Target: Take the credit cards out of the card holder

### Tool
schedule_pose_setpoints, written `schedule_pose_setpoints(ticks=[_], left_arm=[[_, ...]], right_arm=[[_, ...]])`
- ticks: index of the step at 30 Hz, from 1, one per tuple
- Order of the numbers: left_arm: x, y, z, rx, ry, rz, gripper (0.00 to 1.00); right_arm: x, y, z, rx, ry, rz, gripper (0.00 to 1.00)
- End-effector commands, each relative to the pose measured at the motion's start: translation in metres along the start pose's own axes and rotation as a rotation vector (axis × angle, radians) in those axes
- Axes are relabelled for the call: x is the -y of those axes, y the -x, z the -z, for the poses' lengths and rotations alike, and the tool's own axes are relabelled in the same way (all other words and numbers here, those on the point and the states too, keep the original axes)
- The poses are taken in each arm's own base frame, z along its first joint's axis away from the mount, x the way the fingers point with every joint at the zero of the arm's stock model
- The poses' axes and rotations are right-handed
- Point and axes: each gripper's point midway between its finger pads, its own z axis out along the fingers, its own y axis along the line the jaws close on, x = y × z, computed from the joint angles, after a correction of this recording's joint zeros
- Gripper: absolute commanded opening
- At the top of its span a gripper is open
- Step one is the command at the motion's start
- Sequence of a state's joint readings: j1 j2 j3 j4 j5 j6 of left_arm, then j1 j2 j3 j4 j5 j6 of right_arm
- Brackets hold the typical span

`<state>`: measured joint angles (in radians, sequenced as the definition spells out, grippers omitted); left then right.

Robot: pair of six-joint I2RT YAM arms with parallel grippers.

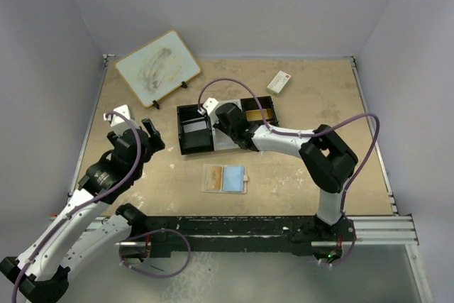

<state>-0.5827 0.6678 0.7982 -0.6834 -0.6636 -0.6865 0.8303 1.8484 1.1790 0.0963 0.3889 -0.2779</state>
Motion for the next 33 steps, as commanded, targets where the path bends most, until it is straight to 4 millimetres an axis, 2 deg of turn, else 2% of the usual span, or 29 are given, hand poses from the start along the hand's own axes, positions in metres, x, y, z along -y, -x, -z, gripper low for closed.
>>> schedule_pose_setpoints(ticks=[1,9,12,18,21,27,30,33], left_arm=[[-0.013,0.007,0.001,0.033,0.057,0.0,0.72],[-0.026,0.022,0.014,0.113,0.065,0.065,0.72],[-0.031,0.026,0.018,0.137,0.076,0.085,0.72],[-0.032,0.029,0.021,0.152,0.066,0.104,0.72],[-0.032,0.03,0.022,0.155,0.06,0.11,0.72],[-0.033,0.03,0.023,0.161,0.057,0.115,0.72],[-0.033,0.03,0.023,0.158,0.058,0.111,0.72],[-0.033,0.029,0.022,0.155,0.061,0.107,0.72]], right_arm=[[0.029,0.036,-0.003,0.084,-0.1,0.078,0.0],[0.023,0.024,-0.029,0.06,-0.065,0.208,0.0],[0.02,0.019,-0.032,0.057,-0.035,0.221,0.02],[0.01,0.018,-0.03,0.072,0.074,0.207,0.25],[0.006,0.016,-0.028,0.072,0.118,0.2,0.29],[0.014,0.0,-0.028,0.026,0.108,0.18,0.3],[0.015,0.004,-0.022,0.038,0.108,0.133,0.29],[0.031,0.009,-0.016,0.037,0.035,0.004,0.28]])
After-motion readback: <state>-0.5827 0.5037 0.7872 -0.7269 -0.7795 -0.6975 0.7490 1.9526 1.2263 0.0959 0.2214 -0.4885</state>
